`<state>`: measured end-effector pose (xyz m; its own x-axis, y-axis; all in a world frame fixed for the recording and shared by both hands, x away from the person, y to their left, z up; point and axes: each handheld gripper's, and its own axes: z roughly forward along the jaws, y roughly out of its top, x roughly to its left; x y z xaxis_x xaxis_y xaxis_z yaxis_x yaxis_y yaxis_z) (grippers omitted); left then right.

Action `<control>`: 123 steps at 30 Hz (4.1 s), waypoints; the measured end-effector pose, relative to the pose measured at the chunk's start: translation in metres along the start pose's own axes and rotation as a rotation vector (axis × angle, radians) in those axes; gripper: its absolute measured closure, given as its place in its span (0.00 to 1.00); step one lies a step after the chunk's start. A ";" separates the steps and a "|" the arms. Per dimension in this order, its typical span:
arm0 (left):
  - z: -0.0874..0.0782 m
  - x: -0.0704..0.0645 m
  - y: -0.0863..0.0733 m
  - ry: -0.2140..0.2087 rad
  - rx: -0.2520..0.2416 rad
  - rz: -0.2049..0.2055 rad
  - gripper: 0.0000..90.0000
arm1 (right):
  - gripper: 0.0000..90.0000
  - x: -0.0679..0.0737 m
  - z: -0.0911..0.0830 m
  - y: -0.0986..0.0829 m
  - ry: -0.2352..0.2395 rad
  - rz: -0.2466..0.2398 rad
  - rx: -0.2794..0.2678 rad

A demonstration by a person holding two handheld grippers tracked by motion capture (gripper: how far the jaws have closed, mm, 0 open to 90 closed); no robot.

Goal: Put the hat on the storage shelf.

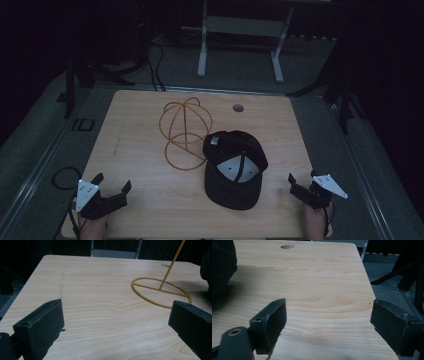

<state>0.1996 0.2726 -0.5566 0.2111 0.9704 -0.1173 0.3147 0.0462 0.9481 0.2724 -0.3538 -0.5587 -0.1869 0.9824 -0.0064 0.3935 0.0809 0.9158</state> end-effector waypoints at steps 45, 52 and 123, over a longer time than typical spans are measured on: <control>0.005 -0.029 0.001 -0.153 0.121 0.075 0.01 | 0.14 0.051 -0.044 0.111 0.298 -0.121 -0.084; 0.004 -0.039 0.001 -0.162 0.124 0.137 0.01 | 0.12 0.076 -0.034 0.124 0.319 -0.216 -0.091; 0.013 -0.086 0.007 -0.336 0.157 0.188 0.05 | 0.98 0.148 -0.003 0.161 0.283 -0.208 -0.014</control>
<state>0.1957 0.1868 -0.5440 0.5607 0.8258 -0.0611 0.3734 -0.1863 0.9088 0.3051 -0.1958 -0.4107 -0.5045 0.8593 -0.0841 0.3090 0.2706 0.9118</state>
